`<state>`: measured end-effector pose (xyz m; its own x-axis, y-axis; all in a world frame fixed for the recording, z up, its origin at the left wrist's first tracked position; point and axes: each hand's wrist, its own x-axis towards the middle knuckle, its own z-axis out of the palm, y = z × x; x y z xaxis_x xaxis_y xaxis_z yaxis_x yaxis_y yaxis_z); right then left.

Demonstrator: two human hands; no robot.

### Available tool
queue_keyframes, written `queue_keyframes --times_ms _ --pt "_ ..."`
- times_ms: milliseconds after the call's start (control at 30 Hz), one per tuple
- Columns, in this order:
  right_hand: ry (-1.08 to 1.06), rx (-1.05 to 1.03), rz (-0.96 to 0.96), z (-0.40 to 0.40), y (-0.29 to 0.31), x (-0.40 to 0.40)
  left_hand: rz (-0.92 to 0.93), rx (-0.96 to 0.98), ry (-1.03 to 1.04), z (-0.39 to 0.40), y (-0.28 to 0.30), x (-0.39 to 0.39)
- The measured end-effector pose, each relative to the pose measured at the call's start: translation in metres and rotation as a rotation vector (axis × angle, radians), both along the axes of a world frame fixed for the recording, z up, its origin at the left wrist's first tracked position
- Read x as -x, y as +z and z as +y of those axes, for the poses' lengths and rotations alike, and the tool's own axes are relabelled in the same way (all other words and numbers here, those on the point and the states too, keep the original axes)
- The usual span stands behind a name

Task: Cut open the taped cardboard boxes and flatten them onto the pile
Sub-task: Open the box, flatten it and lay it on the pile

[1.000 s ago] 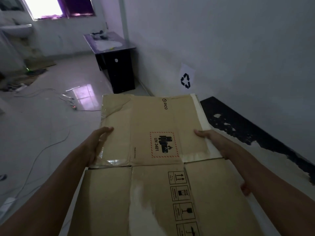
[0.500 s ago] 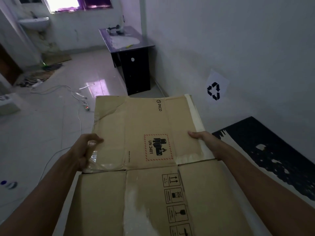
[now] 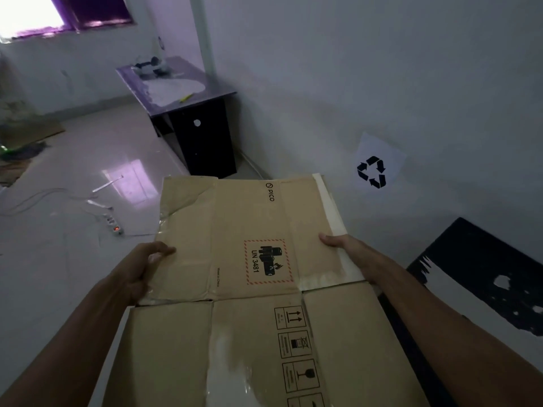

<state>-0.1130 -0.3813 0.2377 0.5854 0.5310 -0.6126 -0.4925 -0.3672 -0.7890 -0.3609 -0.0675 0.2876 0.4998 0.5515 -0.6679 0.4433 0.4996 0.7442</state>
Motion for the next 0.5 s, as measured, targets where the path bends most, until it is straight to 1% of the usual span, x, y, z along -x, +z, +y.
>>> queue_keyframes --times_ms 233,433,500 --pt "-0.164 0.002 0.026 0.044 -0.008 -0.045 -0.008 0.014 -0.154 0.08 -0.006 -0.091" --pt "-0.296 -0.019 0.015 0.068 -0.016 -0.106 -0.002 0.022 -0.3 0.133 -0.017 -0.198" --pt "-0.354 -0.018 0.016 0.072 -0.013 -0.125 0.023 0.017 -0.382 0.143 -0.015 -0.234"
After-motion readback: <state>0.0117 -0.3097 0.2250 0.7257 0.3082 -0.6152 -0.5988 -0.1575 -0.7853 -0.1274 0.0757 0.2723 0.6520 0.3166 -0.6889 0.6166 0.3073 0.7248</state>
